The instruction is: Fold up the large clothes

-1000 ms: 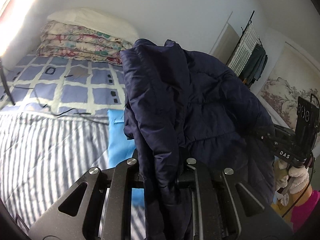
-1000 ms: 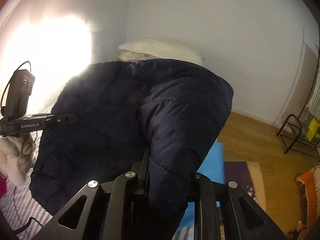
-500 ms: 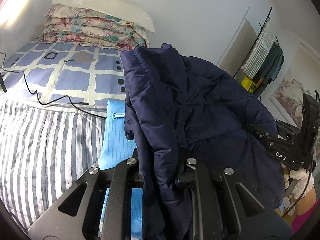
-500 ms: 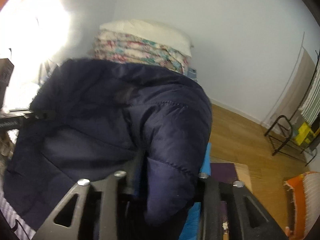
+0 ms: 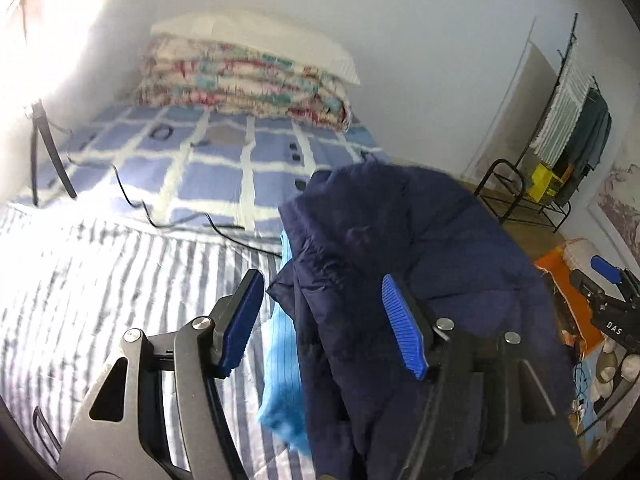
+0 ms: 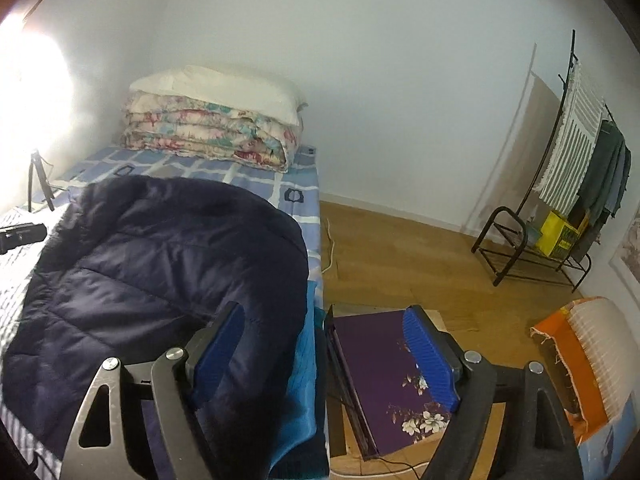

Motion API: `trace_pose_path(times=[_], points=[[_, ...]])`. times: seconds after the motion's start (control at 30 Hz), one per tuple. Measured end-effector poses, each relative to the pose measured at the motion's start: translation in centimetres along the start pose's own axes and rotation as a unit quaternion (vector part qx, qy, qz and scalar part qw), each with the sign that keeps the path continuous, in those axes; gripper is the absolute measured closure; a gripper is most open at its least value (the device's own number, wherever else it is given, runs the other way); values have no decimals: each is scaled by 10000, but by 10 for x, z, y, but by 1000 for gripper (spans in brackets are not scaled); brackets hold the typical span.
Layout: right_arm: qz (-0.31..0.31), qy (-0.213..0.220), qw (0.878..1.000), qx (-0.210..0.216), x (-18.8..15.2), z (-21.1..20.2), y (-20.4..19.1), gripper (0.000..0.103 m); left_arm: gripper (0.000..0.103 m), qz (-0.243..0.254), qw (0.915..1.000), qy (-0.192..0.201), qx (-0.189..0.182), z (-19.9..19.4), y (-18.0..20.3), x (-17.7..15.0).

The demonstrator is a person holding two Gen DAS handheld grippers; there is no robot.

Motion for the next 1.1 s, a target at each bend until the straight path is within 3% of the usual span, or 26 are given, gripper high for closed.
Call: trace_pose_path(times=[0.2,0.53,0.8,0.97,1.1], points=[[85,243,9996,104,18,-67,-16,20,39,144,9993,306,-156,-87,-6,20],[340,895,9946,406,50,-237,-70,20,39,384,9926,1083,-392,-293,-41,35],[241,1182,9909,594,47,-371,-133,20,39,744,9814,1691,-521,-472,-64,4],[173,1327,9889,649,31,-445,-170,20,37,903,9750,1914,-683,-562,-83,-24],[262,1335,9882,704,10,-484,-186,20,31,1083,9707,1987,-806,-612,-92,-49]])
Point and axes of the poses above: each gripper's, at about its wrist camera, not at the fingertips, and z roughly the way its jaws point, y to its right, x to its top, the point moved 9 cm from there along z, roughly the way its jaws point, and after that the axes turned 12 degrees about x, right-handed, at the moved point
